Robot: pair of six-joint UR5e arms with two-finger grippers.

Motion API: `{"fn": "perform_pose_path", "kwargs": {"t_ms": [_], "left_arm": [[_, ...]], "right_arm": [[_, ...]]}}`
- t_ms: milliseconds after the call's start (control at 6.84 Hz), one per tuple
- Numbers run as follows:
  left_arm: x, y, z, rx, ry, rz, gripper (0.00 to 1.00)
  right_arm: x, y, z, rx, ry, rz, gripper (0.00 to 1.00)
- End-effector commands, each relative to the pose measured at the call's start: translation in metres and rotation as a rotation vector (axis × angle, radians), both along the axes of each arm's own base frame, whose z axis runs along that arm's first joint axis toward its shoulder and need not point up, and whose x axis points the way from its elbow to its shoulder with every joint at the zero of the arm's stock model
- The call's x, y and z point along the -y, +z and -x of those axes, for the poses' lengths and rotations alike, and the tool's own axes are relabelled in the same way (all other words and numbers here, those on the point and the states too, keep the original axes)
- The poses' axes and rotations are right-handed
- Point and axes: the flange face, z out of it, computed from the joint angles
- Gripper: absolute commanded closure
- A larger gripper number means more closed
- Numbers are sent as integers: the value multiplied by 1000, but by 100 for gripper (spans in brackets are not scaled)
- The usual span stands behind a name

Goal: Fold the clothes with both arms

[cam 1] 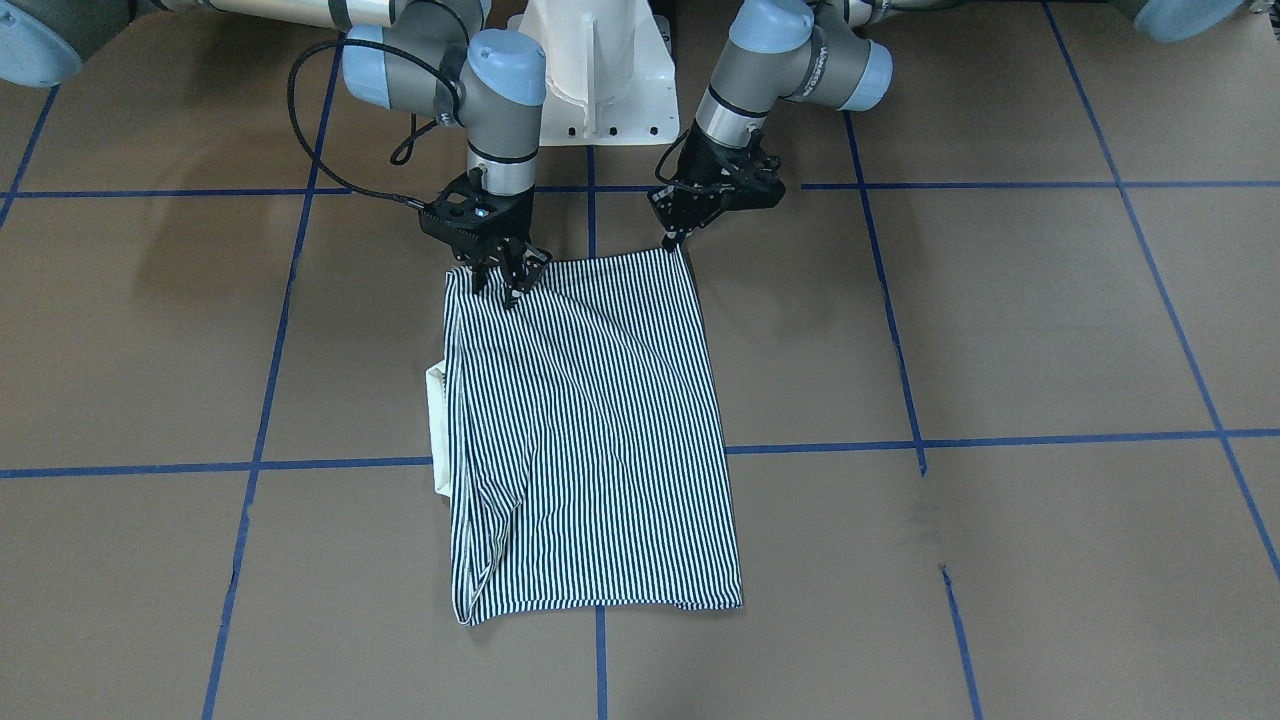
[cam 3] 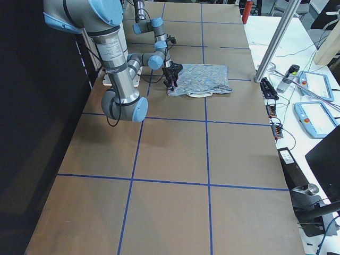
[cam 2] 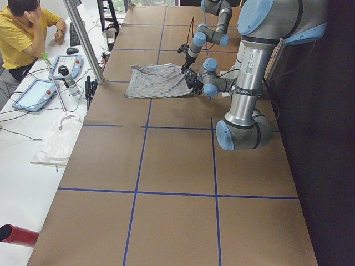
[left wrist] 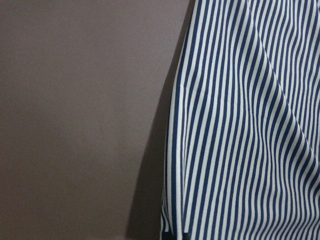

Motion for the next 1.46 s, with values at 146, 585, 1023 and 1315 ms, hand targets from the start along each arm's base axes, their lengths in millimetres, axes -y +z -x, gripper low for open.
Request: {"fn": "perform_pose_path", "kwargs": {"t_ms": [146, 585, 1023, 1315], "left_arm": [[0, -1, 0, -2, 1, -2, 100], [0, -6, 1, -10, 4, -7, 100], [-20, -80, 75, -9, 77, -49, 100], [-48, -140, 153, 3, 118, -27, 100]], "right_arm": [[1, -2, 2, 2, 0, -2, 100], [6, -15, -2, 23, 5, -9, 100], [-12, -68, -60, 75, 5, -19, 100], [-59, -110, -107, 102, -17, 6, 100]]}}
